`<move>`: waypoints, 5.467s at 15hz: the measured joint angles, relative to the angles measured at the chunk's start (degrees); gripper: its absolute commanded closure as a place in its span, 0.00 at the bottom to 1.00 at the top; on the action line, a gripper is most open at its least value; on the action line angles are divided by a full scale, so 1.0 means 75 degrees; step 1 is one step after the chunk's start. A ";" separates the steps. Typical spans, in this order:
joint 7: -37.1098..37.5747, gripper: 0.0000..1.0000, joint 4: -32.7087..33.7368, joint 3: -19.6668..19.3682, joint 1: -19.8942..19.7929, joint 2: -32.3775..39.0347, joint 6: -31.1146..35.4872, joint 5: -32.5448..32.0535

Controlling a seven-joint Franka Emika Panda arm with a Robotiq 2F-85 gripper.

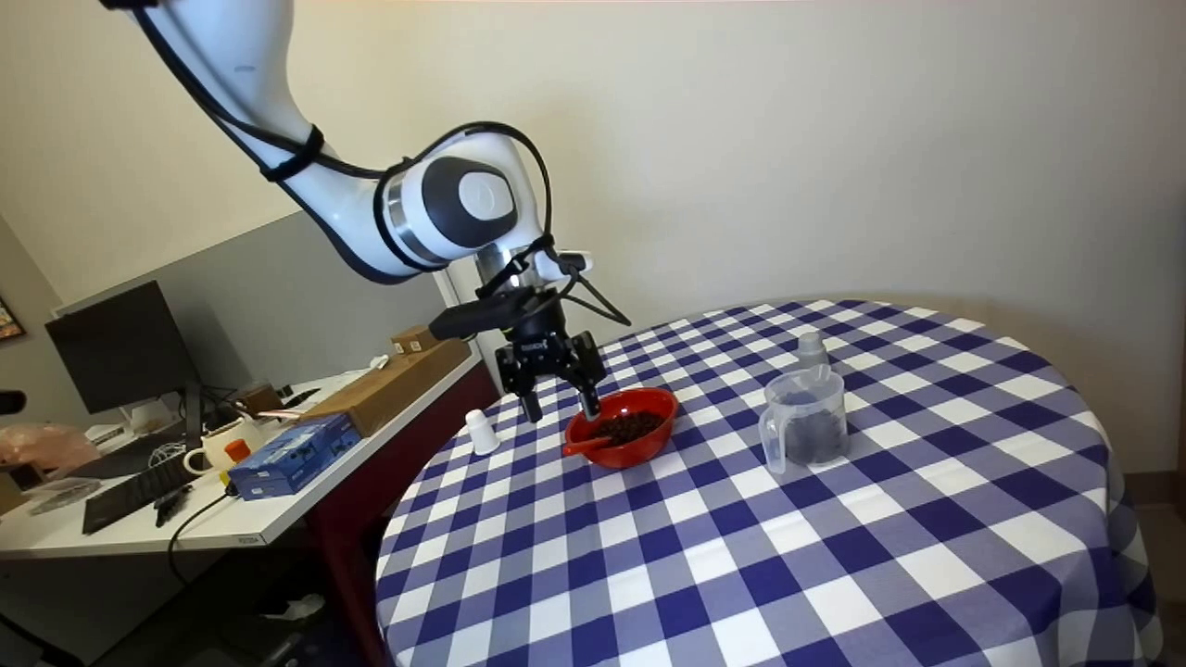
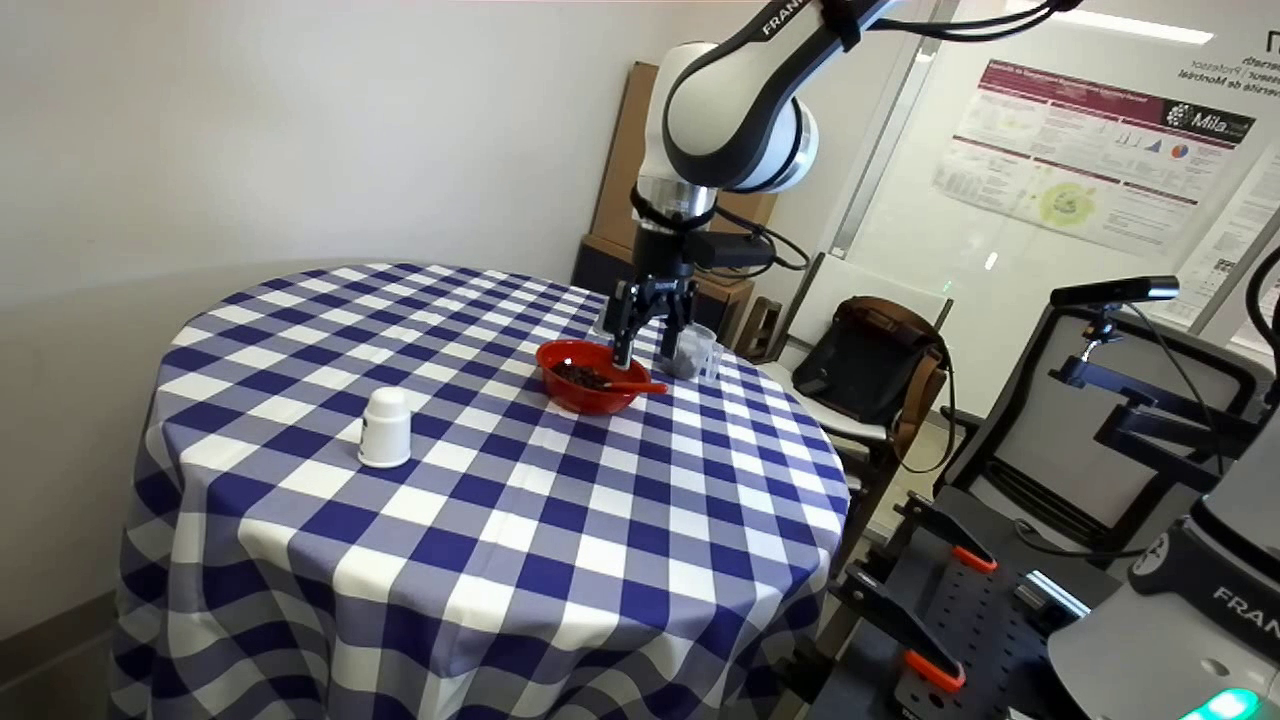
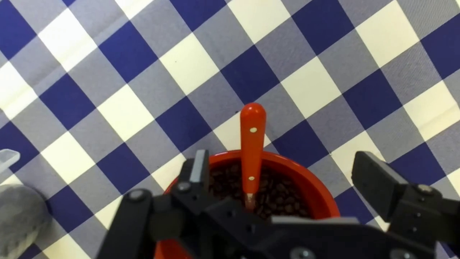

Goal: Scoop some contents of the red bowl with a spoon and put them in the jug

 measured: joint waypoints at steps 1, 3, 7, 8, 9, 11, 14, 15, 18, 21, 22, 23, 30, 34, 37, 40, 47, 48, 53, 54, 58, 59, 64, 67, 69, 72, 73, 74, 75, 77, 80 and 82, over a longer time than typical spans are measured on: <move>0.0000 0.00 0.0025 -0.0003 0.0032 0.0058 0.0000 0.0000; 0.0000 0.00 0.0073 -0.0020 0.0082 0.0170 0.0000 -0.0009; 0.0000 0.00 0.0158 -0.0129 0.0121 0.0355 0.0000 -0.0056; 0.0000 0.00 0.0172 -0.0165 0.0122 0.0395 0.0000 -0.0077; 0.0000 0.00 0.0175 -0.0199 0.0122 0.0425 0.0000 -0.0099; 0.0000 0.00 0.0175 -0.0246 0.0122 0.0486 0.0000 -0.0129; 0.0000 0.14 0.0175 -0.0259 0.0135 0.0572 -0.0001 -0.0145; 0.0000 0.26 0.0176 -0.0259 0.0152 0.0591 -0.0001 -0.0149; 0.0000 0.47 0.0176 -0.0259 0.0217 0.0622 -0.0001 -0.0153; 0.0000 0.69 0.0176 -0.0264 0.0251 0.0631 -0.0001 -0.0153; 0.0000 0.79 0.0176 -0.0268 0.0253 0.0631 -0.0001 -0.0153; 0.0000 0.85 0.0177 -0.0273 0.0253 0.0631 -0.0001 -0.0153; 0.0000 0.89 0.0181 -0.0300 0.0251 0.0631 -0.0001 -0.0153; 0.0000 0.89 0.0185 -0.0310 0.0250 0.0630 -0.0001 -0.0153; 0.0000 0.89 0.0202 -0.0310 0.0250 0.0599 -0.0001 -0.0153; 0.0000 0.89 0.0237 -0.0305 0.0253 0.0493 -0.0001 -0.0153; 0.0000 0.89 0.0277 -0.0285 0.0258 0.0183 -0.0001 -0.0153; 0.0000 0.89 0.0276 -0.0283 0.0258 0.0147 -0.0001 -0.0153; 0.0000 0.89 0.0269 -0.0283 0.0242 -0.0008 -0.0001 -0.0152; 0.0000 0.89 0.0262 -0.0285 0.0231 -0.0049 -0.0001 -0.0152; 0.0000 0.89 0.0205 -0.0305 0.0180 -0.0214 -0.0001 -0.0152; 0.0000 0.89 0.0174 -0.0310 0.0170 -0.0261 -0.0001 -0.0152; 0.0000 0.89 0.0031 -0.0306 0.0160 -0.0372 -0.0001 -0.0152; 0.0000 0.89 -0.0119 -0.0289 0.0185 -0.0412 0.0000 -0.0152; 0.0000 0.89 -0.0213 -0.0274 0.0203 -0.0420 0.0000 -0.0152; -0.0037 0.89 -0.0370 -0.0239 0.0194 -0.0419 0.0000 -0.0097; -0.0132 0.89 -0.0419 -0.0199 0.0162 -0.0419 -0.0001 0.0008; -0.0215 0.89 -0.0459 -0.0166 0.0131 -0.0418 -0.0001 0.0108; -0.0261 0.89 -0.0490 -0.0158 0.0116 -0.0418 -0.0001 0.0147; -0.0275 0.89 -0.0516 -0.0164 0.0108 -0.0418 -0.0001 0.0148; -0.0276 0.89 -0.0516 -0.0168 0.0106 -0.0419 -0.0001 0.0139; -0.0270 0.89 -0.0516 -0.0206 0.0119 -0.0418 -0.0001 -0.0012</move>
